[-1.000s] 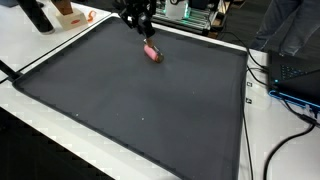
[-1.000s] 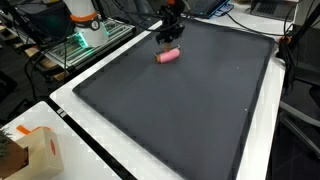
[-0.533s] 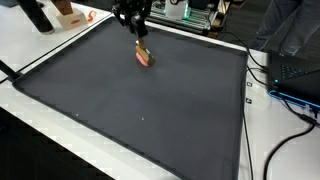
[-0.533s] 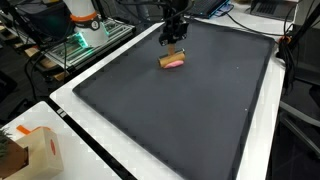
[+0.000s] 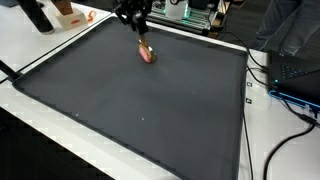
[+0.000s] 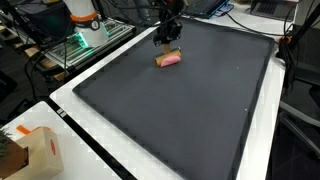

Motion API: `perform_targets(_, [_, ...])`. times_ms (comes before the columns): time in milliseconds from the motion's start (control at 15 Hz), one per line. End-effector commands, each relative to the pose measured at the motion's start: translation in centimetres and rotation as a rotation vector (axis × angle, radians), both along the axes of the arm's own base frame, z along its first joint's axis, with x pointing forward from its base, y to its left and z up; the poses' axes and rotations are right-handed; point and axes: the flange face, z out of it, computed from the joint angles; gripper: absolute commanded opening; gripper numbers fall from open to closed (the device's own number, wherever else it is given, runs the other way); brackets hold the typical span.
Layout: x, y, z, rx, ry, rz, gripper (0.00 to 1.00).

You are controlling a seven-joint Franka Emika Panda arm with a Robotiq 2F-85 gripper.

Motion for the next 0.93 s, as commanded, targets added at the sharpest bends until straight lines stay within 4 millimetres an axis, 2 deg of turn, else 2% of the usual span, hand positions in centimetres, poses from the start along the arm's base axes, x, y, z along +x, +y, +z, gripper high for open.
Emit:
perform_targets(0, [-0.6,-0.6,0.1,-0.033,0.006,-0.017,0.24])
perform_targets(533, [-1.2,-0.9,2.8,-0.094,-0.042,-0.036,0.24])
perform_targets(867, [-1.4,-0.8,2.8,-0.111,-0.013,-0.031,0.24])
